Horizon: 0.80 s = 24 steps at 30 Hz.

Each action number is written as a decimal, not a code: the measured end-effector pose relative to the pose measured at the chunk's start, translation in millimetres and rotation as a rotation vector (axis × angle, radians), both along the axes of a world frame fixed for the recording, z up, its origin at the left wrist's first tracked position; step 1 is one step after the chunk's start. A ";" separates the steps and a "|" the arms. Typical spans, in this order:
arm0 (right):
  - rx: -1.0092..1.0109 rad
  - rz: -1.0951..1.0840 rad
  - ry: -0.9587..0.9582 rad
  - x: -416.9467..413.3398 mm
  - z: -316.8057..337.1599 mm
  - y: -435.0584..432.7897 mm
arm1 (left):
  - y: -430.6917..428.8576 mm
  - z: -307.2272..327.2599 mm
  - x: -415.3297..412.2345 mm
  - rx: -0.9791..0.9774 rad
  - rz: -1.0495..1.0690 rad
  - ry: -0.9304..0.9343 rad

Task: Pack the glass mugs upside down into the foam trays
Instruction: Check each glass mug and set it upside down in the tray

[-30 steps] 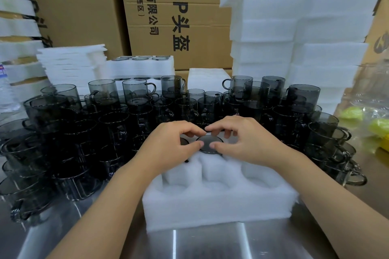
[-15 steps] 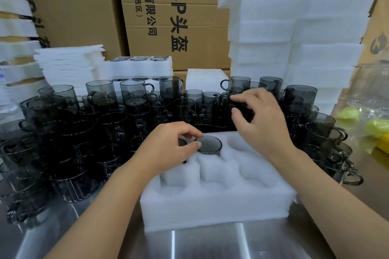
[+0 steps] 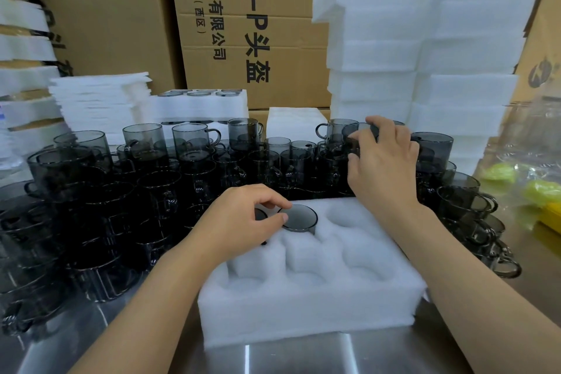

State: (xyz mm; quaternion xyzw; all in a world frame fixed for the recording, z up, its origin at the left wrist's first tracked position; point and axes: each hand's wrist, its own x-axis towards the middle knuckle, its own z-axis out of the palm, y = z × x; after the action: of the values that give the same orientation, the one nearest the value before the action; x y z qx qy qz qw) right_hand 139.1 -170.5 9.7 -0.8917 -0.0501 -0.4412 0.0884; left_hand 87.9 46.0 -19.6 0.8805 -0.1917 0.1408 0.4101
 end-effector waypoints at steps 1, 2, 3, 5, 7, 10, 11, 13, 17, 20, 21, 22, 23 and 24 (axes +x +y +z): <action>0.009 0.024 -0.012 -0.7 -0.3 -0.6 | 0.2 -0.2 0.4 0.002 0.004 -0.001; 0.017 0.051 -0.030 -1.7 -0.6 -1.1 | 0.3 -0.5 0.6 0.005 0.006 -0.002; 0.026 0.081 -0.057 -2.8 -0.6 -1.4 | 0.6 -0.8 0.8 0.007 0.008 -0.003; 0.067 0.171 -0.136 -5.8 1.5 -1.9 | 1.0 -1.2 1.0 0.003 0.011 -0.002; 0.130 0.323 -0.208 -11.2 5.0 -0.9 | 1.1 -1.2 0.7 -0.014 0.012 0.007; 0.092 0.530 -0.269 -20.6 4.1 5.3 | 0.2 -0.2 -0.7 -0.004 0.014 -0.002; 0.040 0.577 -0.278 -23.2 1.5 8.6 | 0.1 0.6 -1.1 -0.003 0.016 -0.002; -0.078 0.685 -0.251 -26.7 -4.8 13.5 | 0.3 1.4 -1.0 -0.001 0.023 -0.005; -0.167 0.782 -0.203 -28.6 -9.2 11.0 | 0.4 -0.2 -0.5 -0.006 0.018 -0.036; -0.105 0.808 -0.126 -31.0 -10.0 9.4 | 0.9 -1.6 2.1 -0.023 0.004 -0.036; -0.105 0.822 -0.096 -32.0 -11.0 10.0 | 1.0 -1.7 2.7 -0.025 -0.001 -0.034; -0.109 0.840 -0.069 -33.1 -11.6 10.4 | 1.1 -1.7 2.8 -0.023 -0.005 -0.033; -0.107 0.858 -0.047 -34.1 -11.8 10.8 | 1.2 -1.7 2.6 -0.017 -0.011 -0.033; -0.102 0.871 -0.031 -35.0 -11.5 10.7 | 1.1 -1.5 1.8 -0.011 -0.017 -0.033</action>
State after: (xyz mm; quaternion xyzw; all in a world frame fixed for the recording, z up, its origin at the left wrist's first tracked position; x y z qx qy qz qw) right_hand 104.1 -159.8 -1.8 -0.7837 -0.4445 -0.3732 0.2214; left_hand 89.7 47.2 -21.1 0.8741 -0.2050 0.1529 0.4130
